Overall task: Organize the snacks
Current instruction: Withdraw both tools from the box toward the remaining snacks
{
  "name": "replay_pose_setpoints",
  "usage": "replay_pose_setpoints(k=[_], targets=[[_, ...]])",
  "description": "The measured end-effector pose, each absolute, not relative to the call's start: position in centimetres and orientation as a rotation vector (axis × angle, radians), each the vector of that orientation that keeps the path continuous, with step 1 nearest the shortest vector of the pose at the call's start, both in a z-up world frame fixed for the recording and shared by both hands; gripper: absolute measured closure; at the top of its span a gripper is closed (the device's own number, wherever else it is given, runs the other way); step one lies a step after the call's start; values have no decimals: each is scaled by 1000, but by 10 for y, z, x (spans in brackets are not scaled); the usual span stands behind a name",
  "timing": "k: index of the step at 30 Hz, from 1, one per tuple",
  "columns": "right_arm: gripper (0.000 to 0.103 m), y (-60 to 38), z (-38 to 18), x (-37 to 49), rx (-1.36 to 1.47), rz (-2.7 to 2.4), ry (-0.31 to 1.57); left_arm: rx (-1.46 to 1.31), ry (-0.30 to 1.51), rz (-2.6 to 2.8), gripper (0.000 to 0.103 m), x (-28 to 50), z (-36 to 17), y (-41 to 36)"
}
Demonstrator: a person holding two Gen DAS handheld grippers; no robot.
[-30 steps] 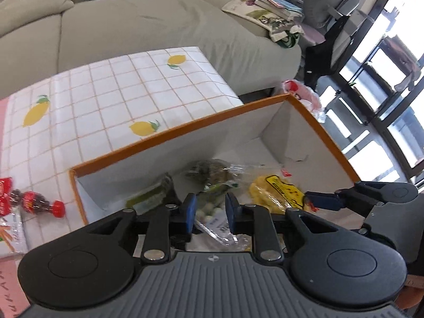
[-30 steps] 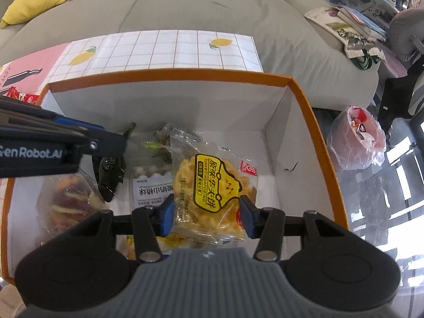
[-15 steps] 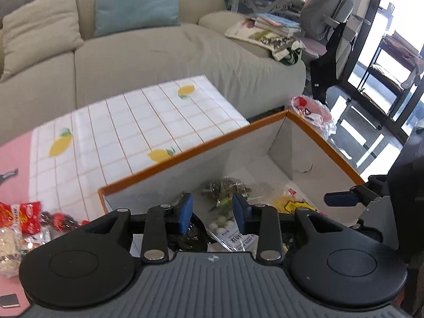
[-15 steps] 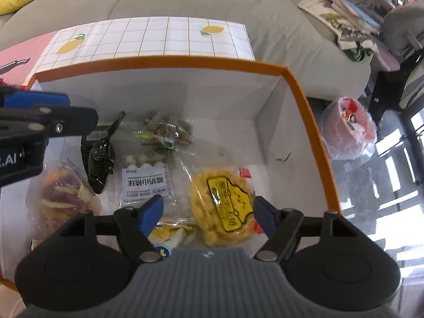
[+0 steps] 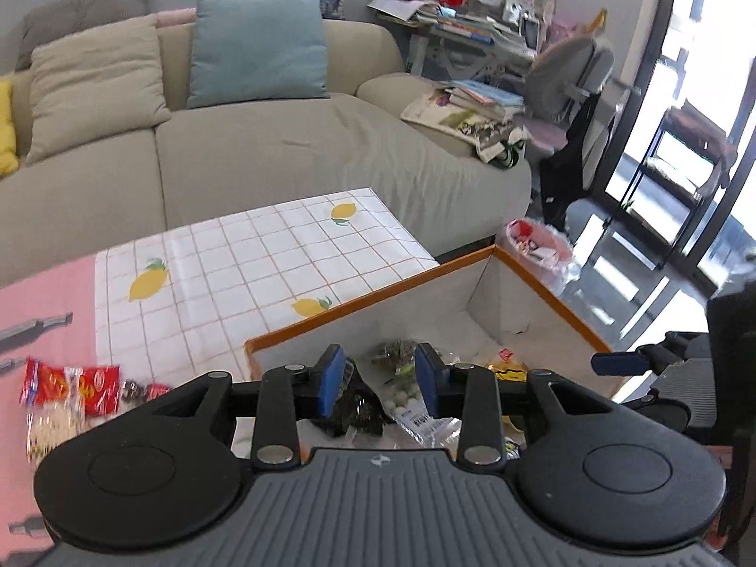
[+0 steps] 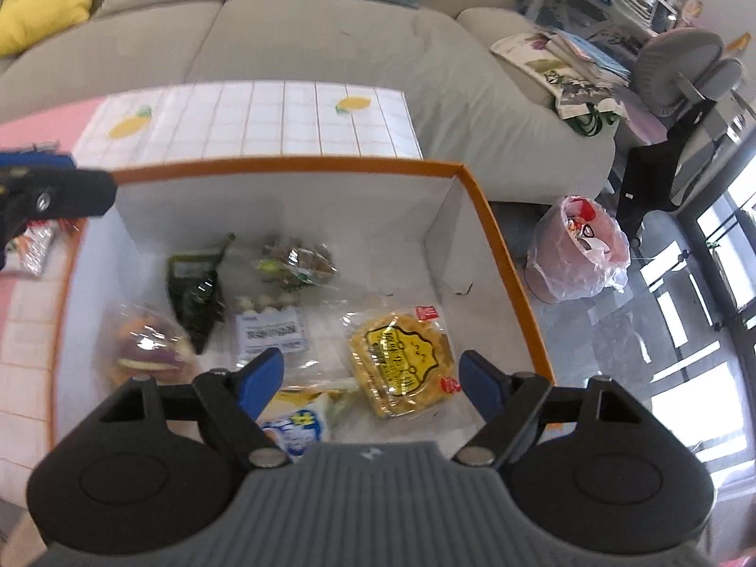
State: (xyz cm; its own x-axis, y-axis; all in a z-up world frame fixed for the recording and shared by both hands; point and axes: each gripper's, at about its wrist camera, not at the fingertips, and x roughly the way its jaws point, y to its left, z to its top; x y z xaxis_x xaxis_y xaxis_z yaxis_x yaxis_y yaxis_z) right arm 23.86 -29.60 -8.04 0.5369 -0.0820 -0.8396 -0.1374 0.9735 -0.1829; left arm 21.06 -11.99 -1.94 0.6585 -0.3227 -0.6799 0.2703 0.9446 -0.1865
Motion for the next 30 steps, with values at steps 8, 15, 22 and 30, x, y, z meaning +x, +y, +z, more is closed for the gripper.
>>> replay_pose_setpoints(k=[8,15,22,30], targets=[[23,-268,-46,195,-70,68,899,-193,790,-332,52,175,-14,-47],[20,-213,-36,160,28,174,832,-306,782,-316,52,147,-15,16],[20,-162,-45,139,117,274,838,-351,740,-263,52,125,-9,59],[20,-122,-70,133,200,318,907,-348,726,-208,52,119,-16,86]])
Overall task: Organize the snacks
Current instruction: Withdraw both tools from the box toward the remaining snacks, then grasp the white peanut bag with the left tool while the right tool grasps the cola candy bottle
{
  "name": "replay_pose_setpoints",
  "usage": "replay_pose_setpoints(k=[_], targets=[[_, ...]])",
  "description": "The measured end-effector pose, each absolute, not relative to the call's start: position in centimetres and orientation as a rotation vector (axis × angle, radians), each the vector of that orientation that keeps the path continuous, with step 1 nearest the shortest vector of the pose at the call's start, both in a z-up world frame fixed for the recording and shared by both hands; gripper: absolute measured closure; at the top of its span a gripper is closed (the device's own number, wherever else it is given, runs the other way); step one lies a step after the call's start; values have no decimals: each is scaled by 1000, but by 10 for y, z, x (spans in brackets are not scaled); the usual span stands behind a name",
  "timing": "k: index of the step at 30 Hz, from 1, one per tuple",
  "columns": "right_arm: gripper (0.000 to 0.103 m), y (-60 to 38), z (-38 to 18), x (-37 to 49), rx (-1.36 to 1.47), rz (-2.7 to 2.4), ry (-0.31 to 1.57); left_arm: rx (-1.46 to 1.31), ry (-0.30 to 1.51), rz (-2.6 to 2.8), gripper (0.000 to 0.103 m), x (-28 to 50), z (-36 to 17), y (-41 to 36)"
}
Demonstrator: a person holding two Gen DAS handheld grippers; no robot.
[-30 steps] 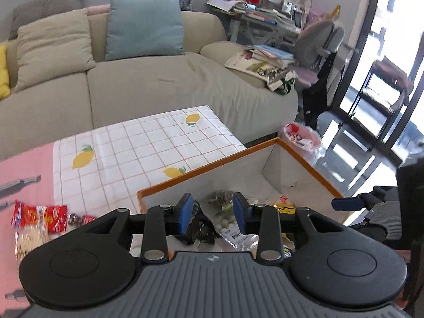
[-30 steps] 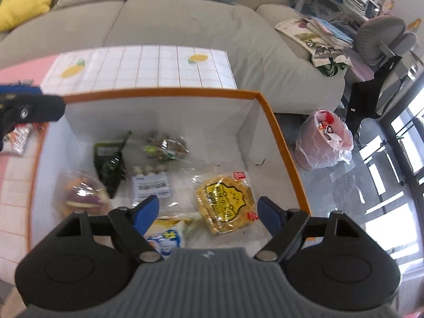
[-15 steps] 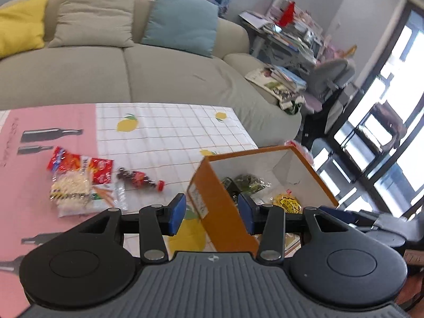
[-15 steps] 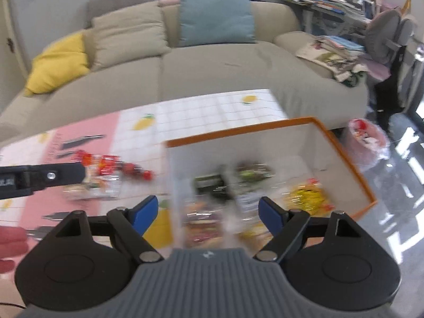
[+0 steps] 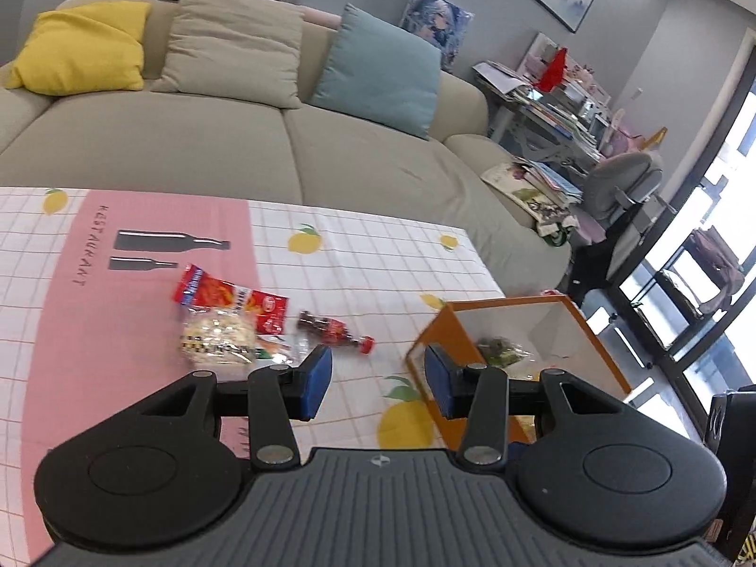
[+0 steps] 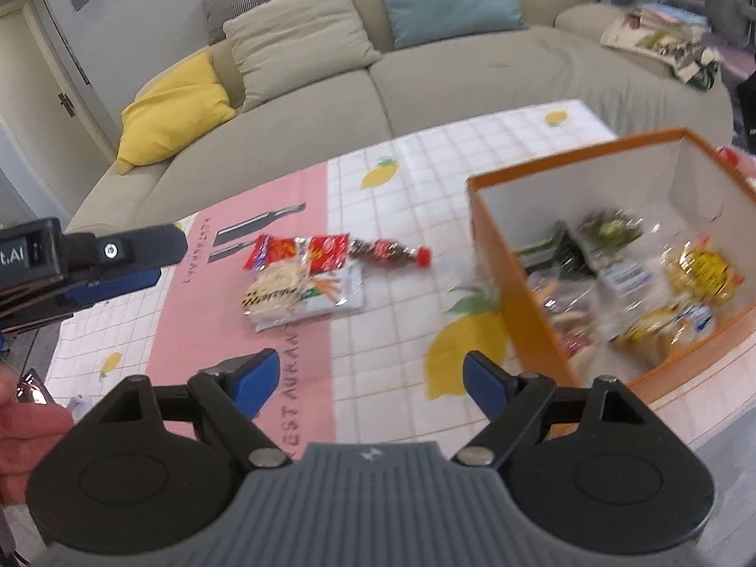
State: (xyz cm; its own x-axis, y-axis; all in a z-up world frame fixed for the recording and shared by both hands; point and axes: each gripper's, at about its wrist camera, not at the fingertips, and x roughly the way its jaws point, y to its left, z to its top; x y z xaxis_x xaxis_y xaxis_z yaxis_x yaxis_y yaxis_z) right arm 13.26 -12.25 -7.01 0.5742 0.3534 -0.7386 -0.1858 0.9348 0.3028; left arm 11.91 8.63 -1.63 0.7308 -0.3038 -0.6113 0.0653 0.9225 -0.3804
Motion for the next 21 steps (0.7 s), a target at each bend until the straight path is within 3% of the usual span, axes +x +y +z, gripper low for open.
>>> replay_pose_setpoints(k=[9,16,21], targets=[[20,-97,-90,152,150,337,937,-340,778,-122,52,139,-47,108],[22,-72,-106,177,8,382,819,-248,875,-86,56,170,-75,118],[33,-55,-127,202,-108,405,776,-244,957,-48,65,196,-101,129]])
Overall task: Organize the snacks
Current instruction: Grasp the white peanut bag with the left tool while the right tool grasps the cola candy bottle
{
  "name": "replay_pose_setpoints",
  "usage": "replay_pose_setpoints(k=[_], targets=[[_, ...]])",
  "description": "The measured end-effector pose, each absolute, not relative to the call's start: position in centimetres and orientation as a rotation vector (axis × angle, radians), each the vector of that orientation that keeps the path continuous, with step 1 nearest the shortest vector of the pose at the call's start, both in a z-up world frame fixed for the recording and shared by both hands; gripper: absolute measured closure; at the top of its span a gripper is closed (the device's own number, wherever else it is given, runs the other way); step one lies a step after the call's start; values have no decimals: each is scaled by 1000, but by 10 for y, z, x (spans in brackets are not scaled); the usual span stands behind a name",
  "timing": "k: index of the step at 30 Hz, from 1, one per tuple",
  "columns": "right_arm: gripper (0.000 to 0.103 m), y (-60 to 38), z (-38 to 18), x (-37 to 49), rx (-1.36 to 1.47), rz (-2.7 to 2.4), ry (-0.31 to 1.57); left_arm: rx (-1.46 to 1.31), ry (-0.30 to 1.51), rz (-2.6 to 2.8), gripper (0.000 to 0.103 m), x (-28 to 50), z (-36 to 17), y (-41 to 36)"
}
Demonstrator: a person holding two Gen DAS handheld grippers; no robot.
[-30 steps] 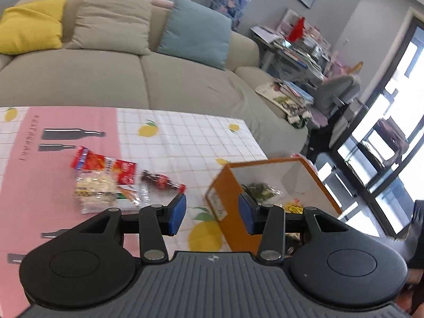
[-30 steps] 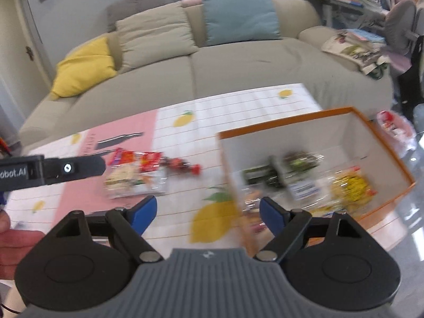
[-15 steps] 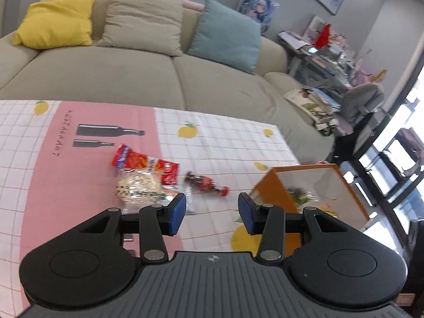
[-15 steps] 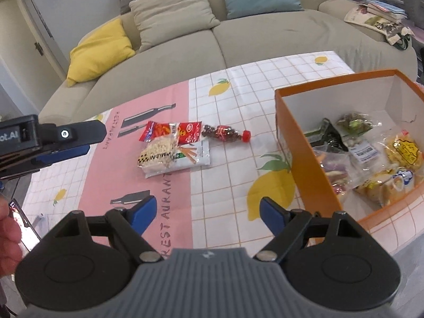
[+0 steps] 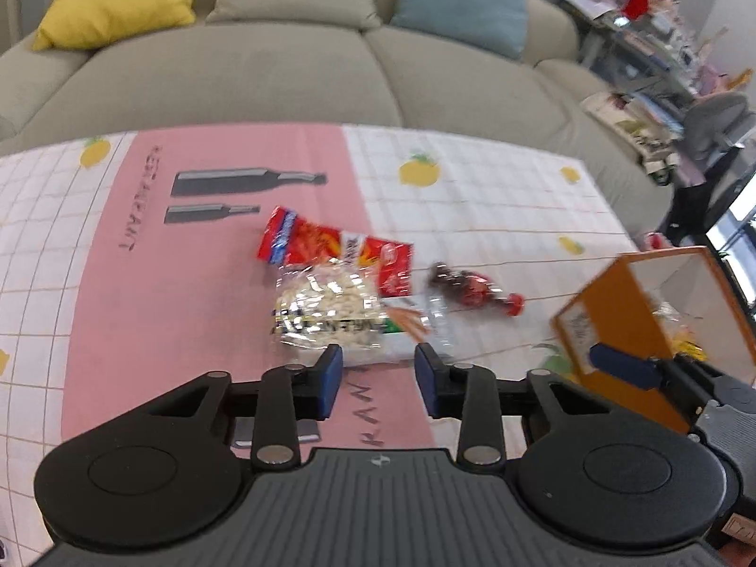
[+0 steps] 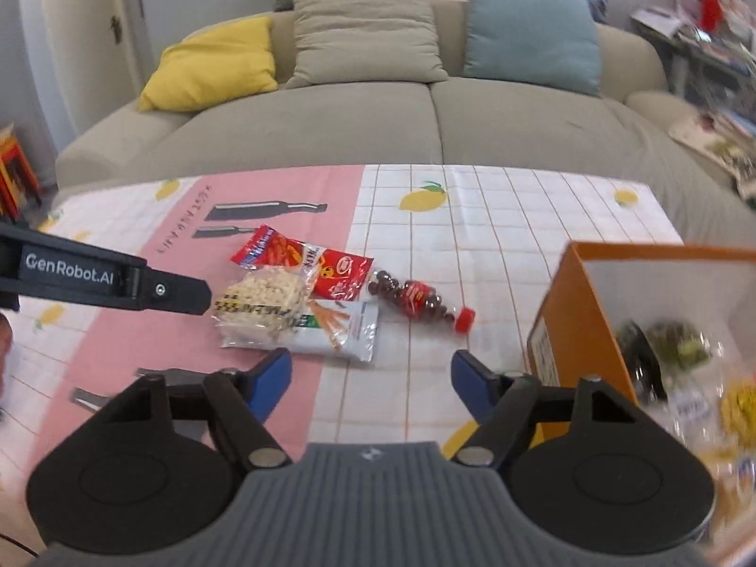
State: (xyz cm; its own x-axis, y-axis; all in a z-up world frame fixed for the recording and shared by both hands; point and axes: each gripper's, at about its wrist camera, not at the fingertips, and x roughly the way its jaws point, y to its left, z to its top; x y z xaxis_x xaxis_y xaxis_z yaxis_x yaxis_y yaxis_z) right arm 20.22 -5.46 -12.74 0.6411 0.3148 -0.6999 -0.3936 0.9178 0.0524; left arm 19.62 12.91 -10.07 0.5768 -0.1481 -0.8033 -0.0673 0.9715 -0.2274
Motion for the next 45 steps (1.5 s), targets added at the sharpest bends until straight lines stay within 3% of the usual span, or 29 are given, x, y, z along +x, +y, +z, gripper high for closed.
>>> replay_pose_setpoints(k=[3,5,7,10,12,17,25,33,45], targets=[[34,-46,-141,218,-178,405,763,-235,978,-19,65,211,-114,133],[34,-41,-148,227,-218,409,750,-207,984,1,56,221,-120,133],[34,-35,-155,238,-256,416,736,-190,988,-2,34,231,-127,134],[32,-28,-164,252,-306,414,721,-177,994,12,27,242,-135,136],[24,-24,-170,261,-329,409,713,-170,1004,6,24,250,-140,135],[17,-16,-181,284,-344,396,714,-138,1003,-1,18,263,-151,134],[16,-7,-196,304,-334,432,749,-180,992,-12,9,263,-168,143],[26,-10,-206,314,-285,447,796,-199,998,-26,0,272,-179,138],[47,-17,-209,306,-233,472,806,-236,989,3,0,272,-192,133]])
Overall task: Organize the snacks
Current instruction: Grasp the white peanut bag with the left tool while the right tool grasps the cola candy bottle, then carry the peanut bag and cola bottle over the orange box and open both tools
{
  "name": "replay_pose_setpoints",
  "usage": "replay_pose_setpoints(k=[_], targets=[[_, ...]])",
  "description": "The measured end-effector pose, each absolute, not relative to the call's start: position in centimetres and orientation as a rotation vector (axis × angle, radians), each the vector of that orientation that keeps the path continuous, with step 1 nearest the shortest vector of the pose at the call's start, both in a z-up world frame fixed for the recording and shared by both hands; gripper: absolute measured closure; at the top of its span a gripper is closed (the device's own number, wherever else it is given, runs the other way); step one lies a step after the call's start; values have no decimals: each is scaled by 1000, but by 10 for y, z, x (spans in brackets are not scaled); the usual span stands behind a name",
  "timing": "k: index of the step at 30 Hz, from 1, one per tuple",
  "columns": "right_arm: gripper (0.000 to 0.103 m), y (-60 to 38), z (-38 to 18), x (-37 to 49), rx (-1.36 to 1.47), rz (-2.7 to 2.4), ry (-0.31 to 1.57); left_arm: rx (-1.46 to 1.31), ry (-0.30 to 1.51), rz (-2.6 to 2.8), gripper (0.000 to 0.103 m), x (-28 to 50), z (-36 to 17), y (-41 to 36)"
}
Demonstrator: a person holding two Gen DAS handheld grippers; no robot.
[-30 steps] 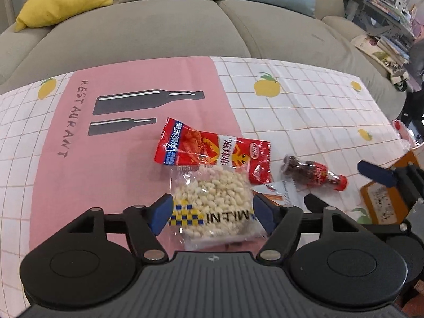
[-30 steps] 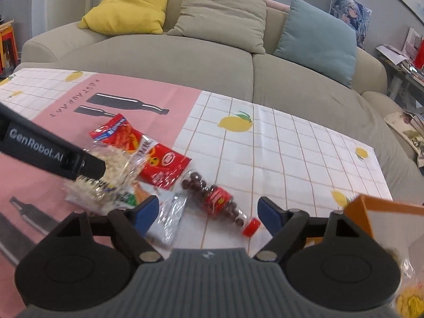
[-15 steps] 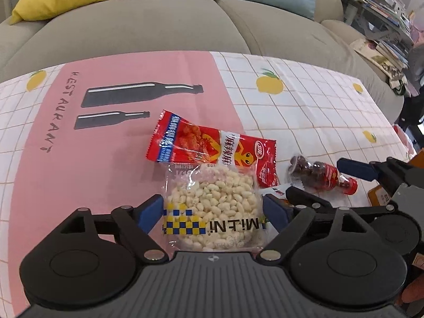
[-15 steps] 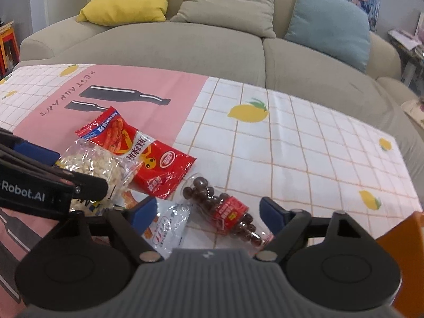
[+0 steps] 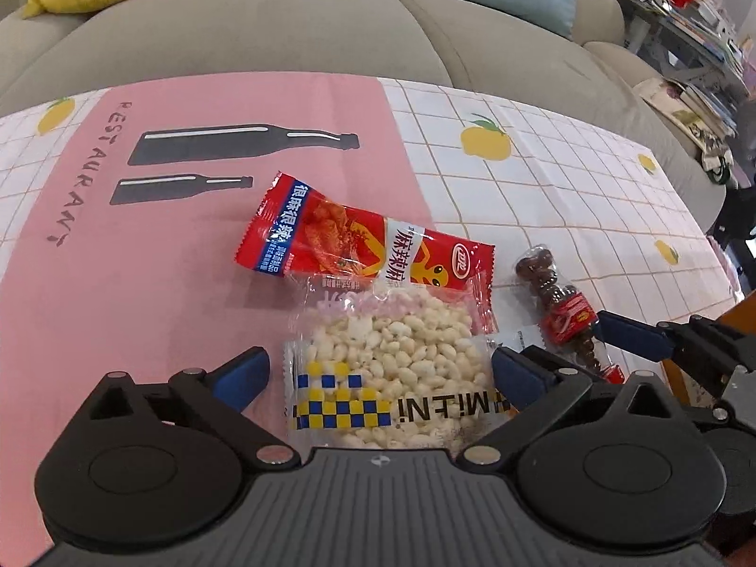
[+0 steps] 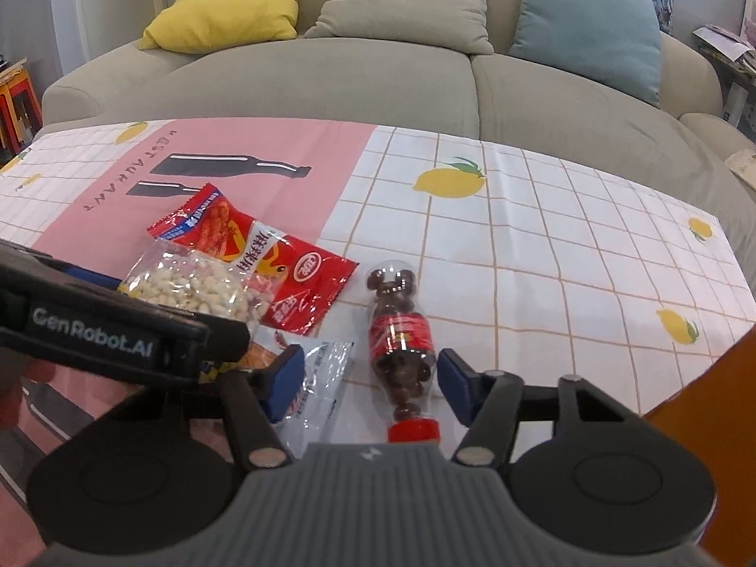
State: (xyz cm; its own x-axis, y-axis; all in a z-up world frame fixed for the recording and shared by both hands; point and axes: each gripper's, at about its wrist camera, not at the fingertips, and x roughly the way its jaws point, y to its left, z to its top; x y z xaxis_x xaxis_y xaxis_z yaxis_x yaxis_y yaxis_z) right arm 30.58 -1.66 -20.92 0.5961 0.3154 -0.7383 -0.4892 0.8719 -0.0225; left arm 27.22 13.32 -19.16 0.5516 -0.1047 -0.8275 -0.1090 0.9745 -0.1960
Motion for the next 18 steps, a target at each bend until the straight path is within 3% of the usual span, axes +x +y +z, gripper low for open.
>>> replay_pose_setpoints(k=[4,8,11,18], targets=[[63,-17,-210,302,-235,470,804,-239,982,24,0,272,-192,130],[72,-21,-211,300,-219,468,809,-241,977,39,0,271,-192,129],[76,-24,-210,298,-212,460,809,-244,945,59,0,267,-193,126],[76,-30,-211,287,-204,467,808,-223,899,69,0,260,-191,119]])
